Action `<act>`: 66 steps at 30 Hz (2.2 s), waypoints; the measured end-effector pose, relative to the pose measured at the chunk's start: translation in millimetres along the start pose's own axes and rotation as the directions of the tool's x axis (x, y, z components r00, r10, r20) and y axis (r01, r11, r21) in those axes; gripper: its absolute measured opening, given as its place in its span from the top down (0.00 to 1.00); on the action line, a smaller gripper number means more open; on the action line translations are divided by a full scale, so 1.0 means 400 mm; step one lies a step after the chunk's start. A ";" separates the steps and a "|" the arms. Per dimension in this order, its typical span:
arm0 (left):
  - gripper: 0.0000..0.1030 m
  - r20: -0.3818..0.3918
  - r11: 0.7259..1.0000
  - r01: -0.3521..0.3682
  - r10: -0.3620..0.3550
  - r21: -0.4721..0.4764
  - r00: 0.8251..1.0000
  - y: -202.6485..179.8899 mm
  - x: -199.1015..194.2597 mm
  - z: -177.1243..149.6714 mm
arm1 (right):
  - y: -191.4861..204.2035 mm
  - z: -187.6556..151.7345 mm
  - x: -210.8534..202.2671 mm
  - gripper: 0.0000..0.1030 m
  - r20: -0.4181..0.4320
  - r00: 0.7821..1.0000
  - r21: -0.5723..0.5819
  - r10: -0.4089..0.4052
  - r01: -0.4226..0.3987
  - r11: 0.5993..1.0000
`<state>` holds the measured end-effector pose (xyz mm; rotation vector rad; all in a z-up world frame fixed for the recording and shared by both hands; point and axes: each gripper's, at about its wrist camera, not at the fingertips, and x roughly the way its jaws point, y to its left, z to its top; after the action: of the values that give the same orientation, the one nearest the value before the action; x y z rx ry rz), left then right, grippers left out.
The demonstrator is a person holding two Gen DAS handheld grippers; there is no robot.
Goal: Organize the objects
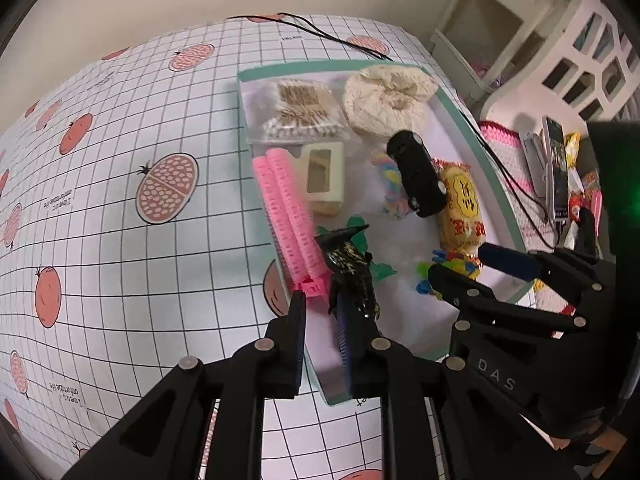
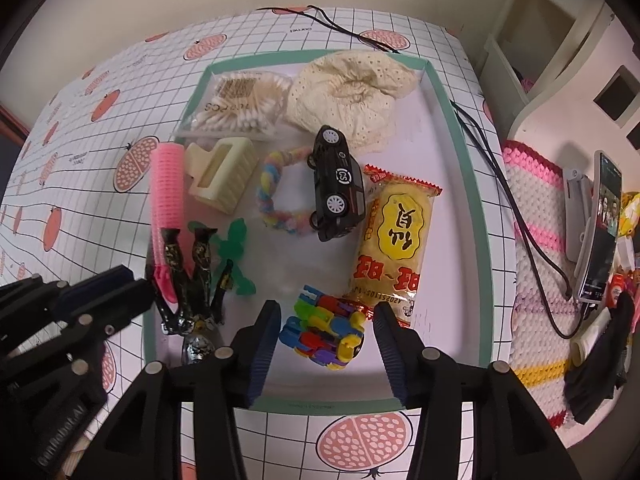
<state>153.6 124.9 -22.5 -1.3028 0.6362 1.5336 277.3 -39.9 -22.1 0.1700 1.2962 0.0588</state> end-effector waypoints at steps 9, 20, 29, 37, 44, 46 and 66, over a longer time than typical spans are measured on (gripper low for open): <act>0.56 0.037 0.996 -0.047 0.050 -0.080 0.998 0.045 -0.017 0.010 | 0.010 0.002 -0.017 0.49 0.025 1.000 0.012 0.001 -0.002 1.000; 0.31 -0.003 0.971 -0.115 0.117 -0.208 0.993 0.122 0.008 0.008 | -0.004 0.009 -0.030 0.31 0.052 0.999 0.032 0.016 -0.017 0.999; 0.19 0.006 0.943 -0.145 0.154 -0.300 0.988 0.178 0.012 0.003 | 0.001 0.004 0.004 0.13 0.069 0.998 0.039 0.011 -0.014 0.999; 0.10 0.035 0.929 -0.139 0.160 -0.343 0.986 0.197 -0.004 -0.005 | 0.012 0.006 0.002 0.00 0.095 0.995 0.029 0.005 -0.008 1.000; 0.05 0.070 0.913 -0.151 0.191 -0.379 0.979 0.233 -0.024 -0.006 | 0.015 0.008 -0.004 0.00 0.151 0.989 0.038 0.001 -0.007 0.999; 0.05 0.081 0.906 -0.144 0.191 -0.399 0.978 0.248 -0.032 -0.010 | 0.017 0.008 -0.009 0.00 0.165 0.986 0.046 0.001 -0.009 0.999; 0.05 0.192 0.902 -0.156 0.249 -0.401 0.949 0.294 -0.133 -0.096 | 0.052 -0.066 -0.045 0.00 0.207 0.978 0.105 -0.021 0.000 0.994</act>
<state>60.0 29.6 -6.9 -1.3349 0.3335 2.0293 248.0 -19.4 -8.4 0.2528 1.0919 -0.0357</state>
